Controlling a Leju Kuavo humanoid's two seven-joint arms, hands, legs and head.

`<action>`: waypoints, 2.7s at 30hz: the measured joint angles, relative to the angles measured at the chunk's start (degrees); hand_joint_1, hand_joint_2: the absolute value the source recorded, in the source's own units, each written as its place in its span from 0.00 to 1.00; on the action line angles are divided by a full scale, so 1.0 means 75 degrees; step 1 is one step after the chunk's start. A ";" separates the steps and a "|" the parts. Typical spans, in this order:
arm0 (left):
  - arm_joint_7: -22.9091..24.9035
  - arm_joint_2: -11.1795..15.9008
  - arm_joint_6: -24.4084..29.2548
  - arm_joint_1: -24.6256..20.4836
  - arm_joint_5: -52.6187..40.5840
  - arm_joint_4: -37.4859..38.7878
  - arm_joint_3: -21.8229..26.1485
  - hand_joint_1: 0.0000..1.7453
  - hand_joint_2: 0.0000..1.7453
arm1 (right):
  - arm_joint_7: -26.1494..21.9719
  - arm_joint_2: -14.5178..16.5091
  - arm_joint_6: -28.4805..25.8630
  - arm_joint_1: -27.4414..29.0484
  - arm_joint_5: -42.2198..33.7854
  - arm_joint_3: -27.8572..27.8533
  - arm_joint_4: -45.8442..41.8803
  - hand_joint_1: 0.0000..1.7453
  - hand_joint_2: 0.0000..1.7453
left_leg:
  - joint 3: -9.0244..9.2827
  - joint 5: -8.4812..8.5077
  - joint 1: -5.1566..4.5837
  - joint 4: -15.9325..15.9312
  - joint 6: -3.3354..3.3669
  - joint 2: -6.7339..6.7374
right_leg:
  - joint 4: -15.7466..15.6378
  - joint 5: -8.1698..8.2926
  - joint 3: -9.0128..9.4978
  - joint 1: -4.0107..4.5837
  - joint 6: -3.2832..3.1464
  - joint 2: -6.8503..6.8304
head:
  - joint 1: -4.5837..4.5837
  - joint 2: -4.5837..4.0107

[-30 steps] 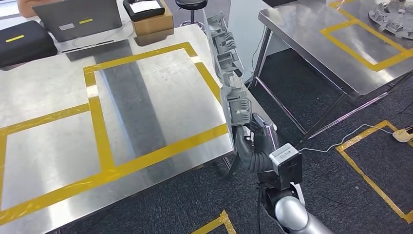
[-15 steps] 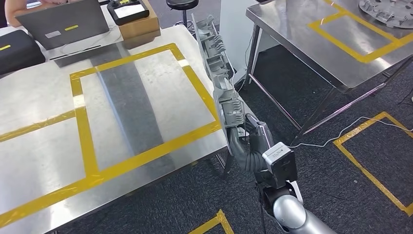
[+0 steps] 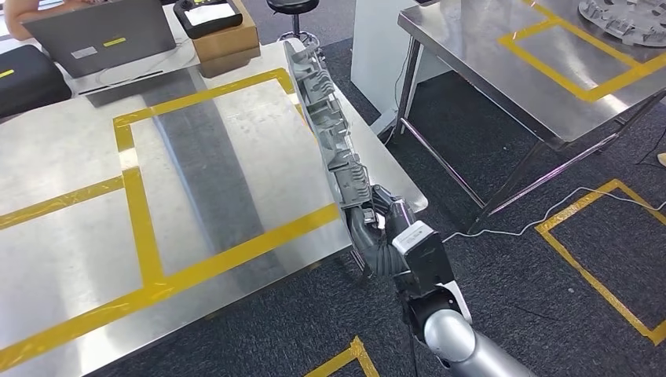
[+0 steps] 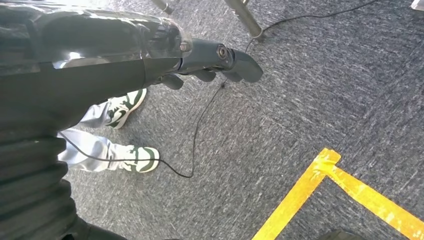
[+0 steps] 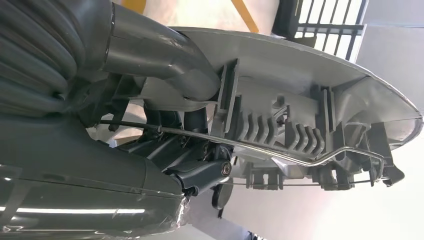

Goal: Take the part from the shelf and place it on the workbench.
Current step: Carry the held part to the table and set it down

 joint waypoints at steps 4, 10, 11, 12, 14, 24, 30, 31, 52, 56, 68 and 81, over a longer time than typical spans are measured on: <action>-0.0037 0.0001 -0.0007 0.0000 -0.0001 0.0000 0.0001 0.00 1.00 | 0.0034 0.0083 -0.0111 -0.0021 0.0234 0.0113 0.0172 1.00 1.00 | -0.0001 -0.0007 -0.0016 0.0000 0.0012 0.0007 | -0.0003 -0.0001 0.0003 -0.0018 0.0007 0.0000 | -0.0001 0.0000; 0.0044 -0.0048 -0.0237 -0.0108 -0.0009 -0.0005 -0.0045 0.00 1.00 | 0.0877 0.0412 -0.0691 -0.0993 0.2415 0.0345 0.1053 1.00 1.00 | 0.0006 -0.0009 -0.0039 0.0001 0.0023 0.0062 | -0.0007 0.0015 -0.0001 -0.0027 0.0034 0.0015 | -0.0004 0.0000; 0.0046 -0.0071 -0.0264 -0.0142 -0.0014 -0.0006 -0.0058 0.00 1.00 | 0.0903 0.0498 -0.0699 -0.1178 0.2463 0.0357 0.1273 1.00 1.00 | 0.0008 -0.0008 -0.0040 0.0001 0.0024 0.0063 | -0.0007 0.0018 0.0000 -0.0028 0.0038 0.0016 | -0.0002 0.0000; 0.0047 -0.0092 -0.0281 -0.0169 -0.0019 -0.0006 -0.0072 0.00 1.00 | 0.0907 0.0579 -0.0699 -0.1332 0.2471 0.0370 0.1482 1.00 1.00 | 0.0010 -0.0007 -0.0040 0.0001 0.0025 0.0063 | -0.0007 0.0019 0.0001 -0.0029 0.0040 0.0016 | -0.0003 0.0000; 0.0048 -0.0125 -0.0292 -0.0203 -0.0024 -0.0006 -0.0090 0.00 1.00 | 0.0907 0.0703 -0.0689 -0.1526 0.2473 0.0404 0.1816 1.00 1.00 | 0.0011 -0.0006 -0.0041 0.0002 0.0026 0.0060 | -0.0007 0.0021 0.0002 -0.0029 0.0043 0.0017 | -0.0007 0.0000; 0.0230 -0.0237 -0.0751 -0.0273 -0.0028 -0.0009 -0.0494 0.00 1.00 | 0.1556 0.1253 0.0437 -0.2726 0.4468 0.1035 0.3699 1.00 1.00 | 0.0005 -0.0007 -0.0040 0.0002 0.0027 0.0070 | -0.0006 0.0020 -0.0002 -0.0029 0.0044 0.0023 | -0.0007 0.0000; 0.0247 -0.0310 -0.0852 -0.0359 0.0053 -0.0026 -0.0868 0.00 1.00 | 0.1260 0.1904 0.1236 -0.3452 0.4556 0.1587 0.5635 1.00 1.00 | 0.0004 -0.0003 -0.0040 0.0002 0.0029 0.0054 | -0.0006 0.0020 0.0001 -0.0028 0.0045 0.0013 | -0.0010 0.0000; 0.0232 -0.0324 -0.0855 -0.0363 0.0064 -0.0026 -0.0899 0.00 1.00 | 0.1226 0.2009 0.1360 -0.3498 0.4555 0.1649 0.5924 1.00 1.00 | 0.0004 -0.0003 -0.0040 0.0002 0.0029 0.0054 | -0.0006 0.0020 0.0001 -0.0028 0.0045 0.0014 | -0.0010 0.0000; 0.0040 -0.0493 -0.1028 -0.0356 0.0187 -0.0024 -0.1056 0.00 1.00 | 0.1272 0.2860 0.2098 -0.3785 0.4955 0.2621 0.9018 1.00 1.00 | 0.0007 0.0000 -0.0043 0.0004 0.0032 -0.0048 | -0.0031 0.0024 0.0022 -0.0037 0.0054 -0.0005 | -0.0001 0.0000; -0.0031 -0.0521 -0.1078 -0.0353 0.0138 -0.0023 -0.1079 0.00 1.00 | 0.1200 0.2927 0.2092 -0.3789 0.4965 0.2652 0.9190 1.00 1.00 | 0.0013 0.0000 -0.0043 0.0004 0.0032 -0.0050 | -0.0032 0.0024 0.0028 -0.0037 0.0054 -0.0004 | -0.0001 0.0000; -0.0110 -0.0643 -0.1451 -0.0357 -0.0015 -0.0023 -0.1494 0.00 1.00 | 0.0213 0.3461 0.1556 -0.4248 0.5497 0.2865 0.9597 1.00 1.00 | 0.0020 0.0005 -0.0041 0.0004 0.0036 -0.0015 | -0.0031 0.0030 0.0033 -0.0033 0.0062 0.0001 | -0.0008 0.0000; -0.0280 -0.0694 -0.1458 -0.0355 0.0062 -0.0025 -0.1713 0.00 1.00 | 0.0142 0.3963 0.1606 -0.4478 0.5660 0.3210 0.9886 1.00 1.00 | 0.0014 0.0004 -0.0040 0.0003 0.0037 -0.0018 | -0.0043 0.0030 0.0034 -0.0041 0.0062 0.0001 | 0.0002 0.0000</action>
